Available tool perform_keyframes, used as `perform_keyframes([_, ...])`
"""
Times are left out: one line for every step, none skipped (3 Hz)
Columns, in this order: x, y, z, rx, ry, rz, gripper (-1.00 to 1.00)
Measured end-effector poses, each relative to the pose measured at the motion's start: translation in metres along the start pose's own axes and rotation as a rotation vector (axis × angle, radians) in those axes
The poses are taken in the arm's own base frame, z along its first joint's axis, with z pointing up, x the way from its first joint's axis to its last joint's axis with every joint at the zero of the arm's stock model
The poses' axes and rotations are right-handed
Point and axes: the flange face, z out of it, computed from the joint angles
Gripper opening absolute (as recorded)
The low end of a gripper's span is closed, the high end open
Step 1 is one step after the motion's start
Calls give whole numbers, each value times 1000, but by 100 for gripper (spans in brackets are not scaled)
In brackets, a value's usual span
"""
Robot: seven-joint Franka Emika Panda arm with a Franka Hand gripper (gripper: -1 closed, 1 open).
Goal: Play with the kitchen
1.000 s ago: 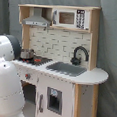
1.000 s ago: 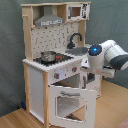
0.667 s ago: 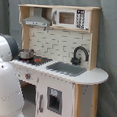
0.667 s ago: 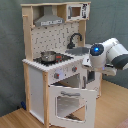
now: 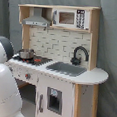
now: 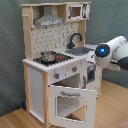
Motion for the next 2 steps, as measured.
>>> perform_keyframes([-8,2,-10,-121,-11,-1,100])
perform_keyframes([-10,7,-17,-245,-11,-7,100])
